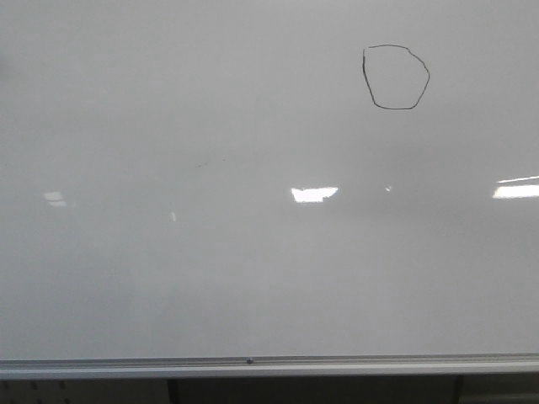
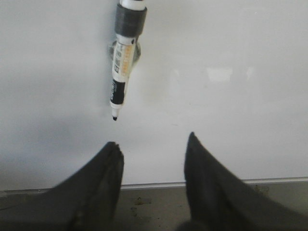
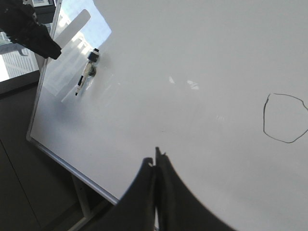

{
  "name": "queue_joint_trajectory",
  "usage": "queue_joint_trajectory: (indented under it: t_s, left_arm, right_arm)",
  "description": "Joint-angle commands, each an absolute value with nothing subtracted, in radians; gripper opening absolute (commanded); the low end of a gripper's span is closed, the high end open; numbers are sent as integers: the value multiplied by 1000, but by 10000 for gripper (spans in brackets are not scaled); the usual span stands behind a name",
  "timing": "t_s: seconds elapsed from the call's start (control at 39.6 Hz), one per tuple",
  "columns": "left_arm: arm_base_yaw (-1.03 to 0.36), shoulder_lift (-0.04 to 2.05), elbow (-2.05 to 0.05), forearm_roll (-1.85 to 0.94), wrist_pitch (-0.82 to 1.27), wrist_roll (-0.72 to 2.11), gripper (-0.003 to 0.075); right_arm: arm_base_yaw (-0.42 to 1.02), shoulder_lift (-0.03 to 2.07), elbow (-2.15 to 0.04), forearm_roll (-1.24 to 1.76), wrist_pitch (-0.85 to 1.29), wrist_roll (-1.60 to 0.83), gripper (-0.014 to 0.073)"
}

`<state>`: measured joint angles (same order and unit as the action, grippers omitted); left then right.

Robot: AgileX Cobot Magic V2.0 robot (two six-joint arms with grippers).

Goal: Write number 0 on whiteboard

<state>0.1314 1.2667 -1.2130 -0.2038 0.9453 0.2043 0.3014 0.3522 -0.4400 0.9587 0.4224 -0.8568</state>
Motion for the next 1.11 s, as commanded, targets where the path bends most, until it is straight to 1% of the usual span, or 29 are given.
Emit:
queue_joint_trajectory:
  t_s: [0.0, 0.1, 0.35, 0.51, 0.61, 0.86, 1.09]
  left_arm:
    - [127, 1177, -1180, -255, 901, 206, 79]
    - [127, 1107, -1102, -266, 883, 210, -19]
    - [127, 876, -889, -301, 823, 221, -20]
    - [127, 665, -759, -379, 783, 268, -20]
    - [127, 504, -703, -383, 785, 268, -20]
    - [127, 193, -685, -392, 816, 268, -20]
    - [127, 97, -685, -392, 816, 268, -20]
  right_arm:
    - [297, 358, -465, 984, 379, -860, -68]
    - [297, 358, -465, 984, 379, -860, -68]
    - [297, 358, -465, 984, 379, -860, -68]
    - [297, 358, -465, 984, 379, -860, -68]
    - [297, 358, -465, 984, 379, -860, -68]
    - [297, 358, -465, 984, 379, -860, -68]
    - [297, 358, -465, 984, 379, -860, -68]
